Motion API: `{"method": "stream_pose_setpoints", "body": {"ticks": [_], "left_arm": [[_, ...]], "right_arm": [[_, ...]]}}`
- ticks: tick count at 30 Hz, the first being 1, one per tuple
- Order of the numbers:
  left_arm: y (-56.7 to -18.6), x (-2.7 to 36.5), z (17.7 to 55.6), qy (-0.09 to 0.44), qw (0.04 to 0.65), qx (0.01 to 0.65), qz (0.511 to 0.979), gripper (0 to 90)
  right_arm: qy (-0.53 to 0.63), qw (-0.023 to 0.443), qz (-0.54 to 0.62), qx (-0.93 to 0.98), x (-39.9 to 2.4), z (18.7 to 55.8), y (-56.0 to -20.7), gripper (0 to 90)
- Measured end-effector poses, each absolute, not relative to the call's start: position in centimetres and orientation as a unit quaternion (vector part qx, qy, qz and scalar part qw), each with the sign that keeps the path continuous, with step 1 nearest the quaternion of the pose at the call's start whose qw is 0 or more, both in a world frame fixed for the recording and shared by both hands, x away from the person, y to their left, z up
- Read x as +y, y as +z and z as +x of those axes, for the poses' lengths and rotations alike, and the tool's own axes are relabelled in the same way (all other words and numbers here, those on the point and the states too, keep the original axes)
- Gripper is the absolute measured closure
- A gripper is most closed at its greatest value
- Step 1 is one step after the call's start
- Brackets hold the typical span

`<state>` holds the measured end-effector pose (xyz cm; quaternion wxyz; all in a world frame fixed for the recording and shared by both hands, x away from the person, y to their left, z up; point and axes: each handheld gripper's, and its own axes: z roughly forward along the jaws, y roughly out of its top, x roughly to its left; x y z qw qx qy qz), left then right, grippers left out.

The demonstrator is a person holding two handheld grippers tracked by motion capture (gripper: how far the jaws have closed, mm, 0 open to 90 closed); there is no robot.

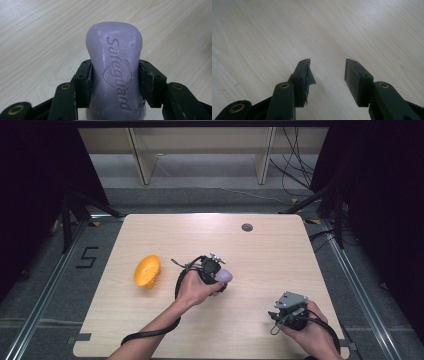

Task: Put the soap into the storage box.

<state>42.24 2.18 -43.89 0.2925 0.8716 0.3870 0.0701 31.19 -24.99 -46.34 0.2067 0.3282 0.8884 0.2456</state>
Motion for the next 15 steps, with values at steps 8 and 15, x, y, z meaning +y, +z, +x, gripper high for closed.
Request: {"method": "stream_pose_setpoints", "body": {"ticks": [8, 15], "left_arm": [[-43.4, 3.2, 41.9, 0.068, 0.294, 0.395, 0.867, 48.6], [-43.0, 4.2, 41.6, 0.071, 0.298, 0.402, 0.863, 48.6]], "right_arm": [[0.244, 0.208, 0.324, 0.89, -25.1, 31.3, -46.3, 55.9], [0.245, 0.208, 0.332, 0.887, -25.0, 31.2, -46.3, 55.8]]}}
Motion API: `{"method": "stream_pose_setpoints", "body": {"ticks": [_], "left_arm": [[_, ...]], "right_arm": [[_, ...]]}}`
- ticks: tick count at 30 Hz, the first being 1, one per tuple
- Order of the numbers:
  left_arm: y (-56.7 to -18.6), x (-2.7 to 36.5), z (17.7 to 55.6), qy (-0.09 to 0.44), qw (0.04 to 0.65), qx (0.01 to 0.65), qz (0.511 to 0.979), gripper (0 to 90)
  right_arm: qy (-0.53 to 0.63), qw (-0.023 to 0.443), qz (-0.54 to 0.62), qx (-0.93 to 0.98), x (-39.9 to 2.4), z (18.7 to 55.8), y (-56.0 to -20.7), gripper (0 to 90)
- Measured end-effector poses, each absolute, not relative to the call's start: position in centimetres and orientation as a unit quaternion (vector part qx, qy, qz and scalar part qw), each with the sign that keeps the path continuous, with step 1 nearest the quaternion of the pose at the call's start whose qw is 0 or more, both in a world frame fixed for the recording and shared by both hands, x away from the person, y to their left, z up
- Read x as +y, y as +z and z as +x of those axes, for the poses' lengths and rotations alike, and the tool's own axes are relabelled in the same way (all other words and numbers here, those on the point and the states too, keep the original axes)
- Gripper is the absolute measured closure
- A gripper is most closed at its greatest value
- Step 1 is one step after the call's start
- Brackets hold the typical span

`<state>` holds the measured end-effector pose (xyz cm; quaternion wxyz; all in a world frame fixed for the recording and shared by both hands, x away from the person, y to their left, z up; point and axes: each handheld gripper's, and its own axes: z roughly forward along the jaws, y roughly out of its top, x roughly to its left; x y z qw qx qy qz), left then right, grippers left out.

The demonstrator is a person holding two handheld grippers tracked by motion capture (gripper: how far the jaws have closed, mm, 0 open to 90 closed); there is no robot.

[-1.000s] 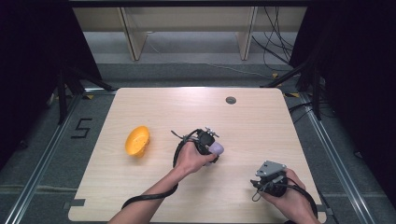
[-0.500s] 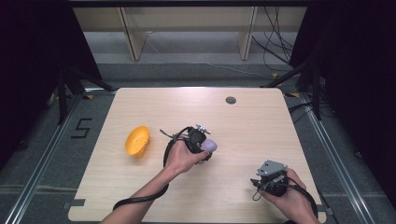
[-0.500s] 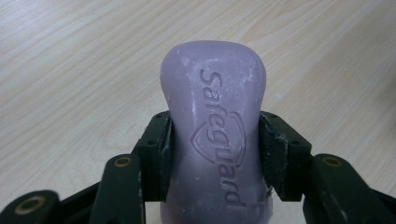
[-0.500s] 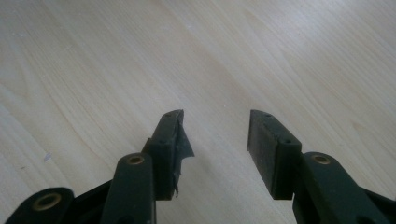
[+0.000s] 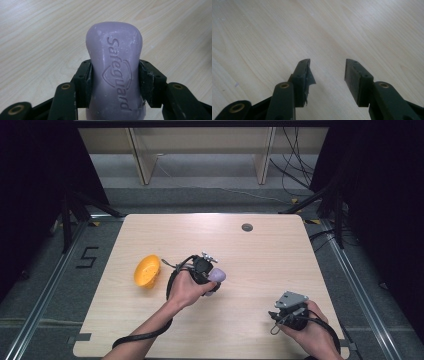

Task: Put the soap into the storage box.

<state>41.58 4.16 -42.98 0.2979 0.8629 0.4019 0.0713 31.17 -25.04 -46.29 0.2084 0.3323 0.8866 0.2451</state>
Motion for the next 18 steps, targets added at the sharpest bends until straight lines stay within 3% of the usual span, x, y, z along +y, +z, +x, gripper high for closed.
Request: {"method": "stream_pose_setpoints", "body": {"ticks": [18], "left_arm": [[-42.3, 6.2, 40.9, 0.078, 0.293, 0.415, 0.858, 48.6]], "right_arm": [[0.244, 0.207, 0.327, 0.889, -25.1, 31.3, -46.2, 55.8]]}}
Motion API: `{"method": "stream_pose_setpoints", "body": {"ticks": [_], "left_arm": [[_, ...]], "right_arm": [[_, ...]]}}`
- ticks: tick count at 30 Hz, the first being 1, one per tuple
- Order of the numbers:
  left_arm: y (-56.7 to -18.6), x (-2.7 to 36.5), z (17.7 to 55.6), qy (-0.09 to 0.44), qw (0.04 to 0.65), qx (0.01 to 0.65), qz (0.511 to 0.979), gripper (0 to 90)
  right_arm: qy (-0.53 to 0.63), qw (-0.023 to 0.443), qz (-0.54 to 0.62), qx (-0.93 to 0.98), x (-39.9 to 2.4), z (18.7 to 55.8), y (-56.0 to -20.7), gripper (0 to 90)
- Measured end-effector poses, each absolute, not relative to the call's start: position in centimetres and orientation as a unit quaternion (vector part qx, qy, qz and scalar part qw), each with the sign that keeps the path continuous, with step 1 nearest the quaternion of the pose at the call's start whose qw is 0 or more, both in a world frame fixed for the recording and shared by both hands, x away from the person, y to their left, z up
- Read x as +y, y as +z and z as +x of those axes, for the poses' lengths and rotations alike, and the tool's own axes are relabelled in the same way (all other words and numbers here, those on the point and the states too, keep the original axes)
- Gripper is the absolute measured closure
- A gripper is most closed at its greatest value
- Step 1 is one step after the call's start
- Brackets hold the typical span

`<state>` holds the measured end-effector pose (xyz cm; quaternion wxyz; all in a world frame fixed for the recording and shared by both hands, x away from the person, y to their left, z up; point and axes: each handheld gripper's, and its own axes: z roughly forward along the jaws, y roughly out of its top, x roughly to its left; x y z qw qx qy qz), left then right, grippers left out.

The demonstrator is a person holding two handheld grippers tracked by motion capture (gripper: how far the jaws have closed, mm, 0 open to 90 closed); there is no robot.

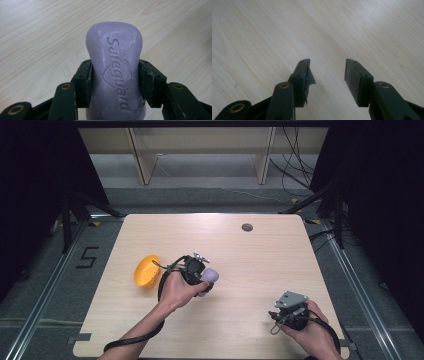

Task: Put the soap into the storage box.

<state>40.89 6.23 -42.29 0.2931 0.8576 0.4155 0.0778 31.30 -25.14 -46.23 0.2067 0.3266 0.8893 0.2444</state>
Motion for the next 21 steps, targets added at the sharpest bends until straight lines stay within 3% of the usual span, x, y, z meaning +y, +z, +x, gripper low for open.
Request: {"method": "stream_pose_setpoints", "body": {"ticks": [21], "left_arm": [[-41.0, 10.4, 40.7, 0.105, 0.294, 0.46, 0.831, 48.6]], "right_arm": [[0.243, 0.21, 0.33, 0.888, -25.1, 31.3, -46.2, 55.6]]}}
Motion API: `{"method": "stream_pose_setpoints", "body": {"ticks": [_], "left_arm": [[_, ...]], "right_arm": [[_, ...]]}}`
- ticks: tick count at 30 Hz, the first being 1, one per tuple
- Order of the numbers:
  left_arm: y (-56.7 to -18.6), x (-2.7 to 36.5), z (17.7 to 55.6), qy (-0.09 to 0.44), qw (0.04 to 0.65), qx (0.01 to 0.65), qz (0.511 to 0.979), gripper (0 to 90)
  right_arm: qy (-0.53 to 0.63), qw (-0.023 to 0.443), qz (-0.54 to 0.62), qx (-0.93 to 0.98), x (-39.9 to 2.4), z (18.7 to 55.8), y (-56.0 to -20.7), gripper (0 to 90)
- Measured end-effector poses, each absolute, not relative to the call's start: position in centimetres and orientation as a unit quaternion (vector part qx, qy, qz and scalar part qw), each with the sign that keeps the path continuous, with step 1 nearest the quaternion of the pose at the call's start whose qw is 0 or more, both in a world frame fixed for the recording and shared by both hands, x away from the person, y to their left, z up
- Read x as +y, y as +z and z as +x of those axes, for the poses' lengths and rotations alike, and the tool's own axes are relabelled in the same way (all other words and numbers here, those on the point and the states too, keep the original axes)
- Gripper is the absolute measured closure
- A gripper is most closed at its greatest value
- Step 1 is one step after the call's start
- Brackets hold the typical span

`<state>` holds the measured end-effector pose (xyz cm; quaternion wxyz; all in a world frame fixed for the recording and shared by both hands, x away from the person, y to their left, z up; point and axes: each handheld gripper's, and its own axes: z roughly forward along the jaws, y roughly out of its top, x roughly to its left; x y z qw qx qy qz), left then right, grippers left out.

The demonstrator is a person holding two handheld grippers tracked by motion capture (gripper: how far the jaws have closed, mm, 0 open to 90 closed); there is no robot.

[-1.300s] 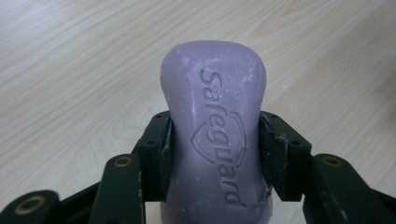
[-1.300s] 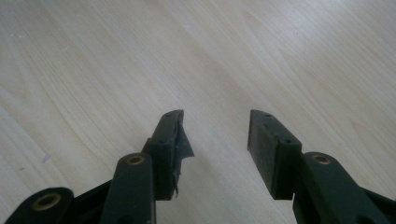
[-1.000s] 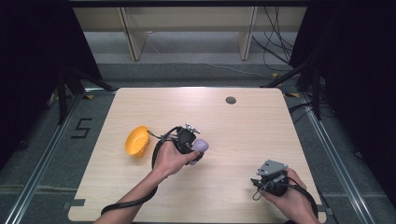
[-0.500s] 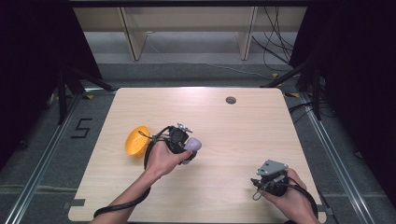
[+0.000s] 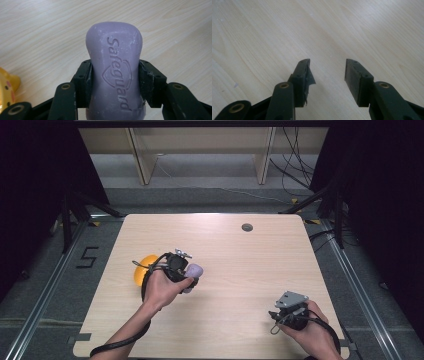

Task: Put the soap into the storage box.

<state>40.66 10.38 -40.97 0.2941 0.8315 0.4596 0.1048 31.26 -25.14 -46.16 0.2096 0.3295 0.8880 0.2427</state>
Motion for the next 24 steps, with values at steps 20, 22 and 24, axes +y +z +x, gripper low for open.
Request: {"method": "stream_pose_setpoints", "body": {"ticks": [20, 22, 24], "left_arm": [[-40.3, 13.8, 41.1, 0.138, 0.3, 0.501, 0.8, 48.6], [-40.2, 14.0, 41.1, 0.139, 0.299, 0.503, 0.799, 48.6], [-40.1, 14.3, 41.2, 0.139, 0.297, 0.507, 0.797, 48.6]], "right_arm": [[0.243, 0.208, 0.329, 0.888, -25.1, 31.3, -46.2, 55.6], [0.243, 0.208, 0.328, 0.889, -25.1, 31.3, -46.2, 55.6], [0.243, 0.208, 0.329, 0.889, -25.1, 31.3, -46.2, 55.6]]}}
